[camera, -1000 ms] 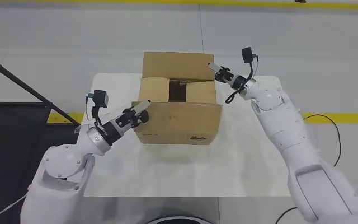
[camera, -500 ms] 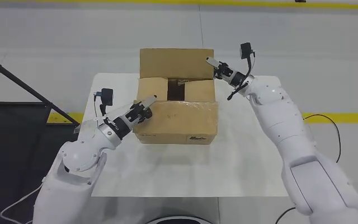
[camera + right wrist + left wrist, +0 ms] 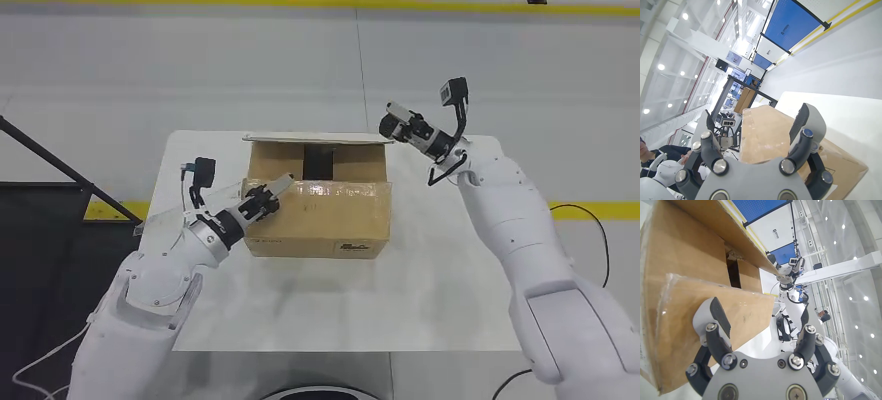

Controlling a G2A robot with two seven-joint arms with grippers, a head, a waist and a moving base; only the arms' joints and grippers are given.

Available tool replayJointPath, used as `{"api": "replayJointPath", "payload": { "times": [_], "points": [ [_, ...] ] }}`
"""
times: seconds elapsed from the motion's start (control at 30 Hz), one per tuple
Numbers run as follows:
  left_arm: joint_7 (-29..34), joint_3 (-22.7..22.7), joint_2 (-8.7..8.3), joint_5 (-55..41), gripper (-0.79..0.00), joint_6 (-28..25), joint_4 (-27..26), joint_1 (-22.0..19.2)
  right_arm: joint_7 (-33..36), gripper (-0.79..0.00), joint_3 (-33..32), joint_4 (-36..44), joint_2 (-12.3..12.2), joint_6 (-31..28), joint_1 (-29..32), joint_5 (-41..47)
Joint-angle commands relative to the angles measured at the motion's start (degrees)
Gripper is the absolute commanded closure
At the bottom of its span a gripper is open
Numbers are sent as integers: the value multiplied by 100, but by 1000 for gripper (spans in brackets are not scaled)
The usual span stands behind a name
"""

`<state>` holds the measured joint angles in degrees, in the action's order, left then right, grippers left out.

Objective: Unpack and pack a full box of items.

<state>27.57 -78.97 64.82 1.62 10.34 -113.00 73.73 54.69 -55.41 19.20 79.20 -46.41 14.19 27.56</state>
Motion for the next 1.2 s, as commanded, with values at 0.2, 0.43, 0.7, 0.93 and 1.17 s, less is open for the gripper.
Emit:
{"api": "replayJointPath", "payload": {
  "times": [0.2, 0.43, 0.7, 0.93, 1.17],
  "points": [
    [125, 123, 2, 191, -785, 31, -30, -120, 609, -785, -136, 469, -184, 290, 155, 34],
    [288, 297, 15, 304, -785, 82, 35, -354, 978, -785, -211, 1144, -416, 659, 390, -189],
    [347, 596, 50, 489, -785, 68, 293, -658, 1438, -785, -372, 1805, -580, 1212, 665, -70],
    [300, 746, 83, 513, -785, 39, 504, -827, 1712, -785, -480, 2455, -662, 1674, 887, 18],
    [253, 842, 113, 520, -785, 20, 655, -951, 2005, -785, -508, 3155, -763, 2306, 1203, -158]
  ]
}}
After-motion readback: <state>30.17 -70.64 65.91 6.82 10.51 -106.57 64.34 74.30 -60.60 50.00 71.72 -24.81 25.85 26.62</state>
